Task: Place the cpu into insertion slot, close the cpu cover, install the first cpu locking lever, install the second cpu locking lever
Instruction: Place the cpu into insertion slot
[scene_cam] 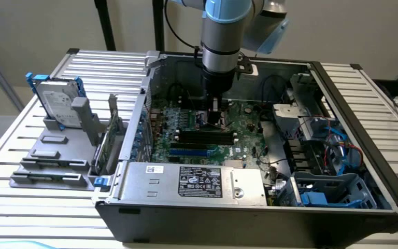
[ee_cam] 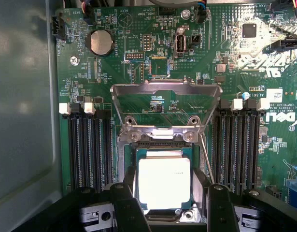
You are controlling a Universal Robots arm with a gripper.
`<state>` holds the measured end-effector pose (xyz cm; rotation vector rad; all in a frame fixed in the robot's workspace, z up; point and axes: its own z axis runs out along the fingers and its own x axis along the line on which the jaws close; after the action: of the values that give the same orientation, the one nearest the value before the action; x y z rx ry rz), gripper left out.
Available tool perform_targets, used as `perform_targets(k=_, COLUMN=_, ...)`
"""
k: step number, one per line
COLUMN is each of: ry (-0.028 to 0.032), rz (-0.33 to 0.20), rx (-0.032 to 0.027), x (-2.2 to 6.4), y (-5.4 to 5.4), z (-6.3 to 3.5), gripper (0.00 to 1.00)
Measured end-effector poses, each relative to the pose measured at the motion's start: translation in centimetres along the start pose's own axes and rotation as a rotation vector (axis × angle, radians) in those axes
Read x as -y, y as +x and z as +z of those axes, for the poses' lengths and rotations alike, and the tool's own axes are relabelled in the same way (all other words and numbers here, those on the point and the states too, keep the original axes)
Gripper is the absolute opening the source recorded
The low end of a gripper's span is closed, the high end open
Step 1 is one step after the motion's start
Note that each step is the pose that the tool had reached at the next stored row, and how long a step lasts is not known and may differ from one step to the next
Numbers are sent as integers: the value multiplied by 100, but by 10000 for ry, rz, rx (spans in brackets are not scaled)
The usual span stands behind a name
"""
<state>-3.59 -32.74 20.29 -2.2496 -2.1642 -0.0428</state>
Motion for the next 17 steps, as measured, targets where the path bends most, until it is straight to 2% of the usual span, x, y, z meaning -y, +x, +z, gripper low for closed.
perform_targets(k=4, ry=-1, rz=1, rx=16, x=0, y=9, z=3, gripper=55)
perform_targets(k=10, ry=-4, rz=13, rx=114, x=1, y=28, z=14, gripper=55)
perform_targets(k=17, ry=-8, rz=42, rx=177, x=2, y=49, z=23, gripper=55)
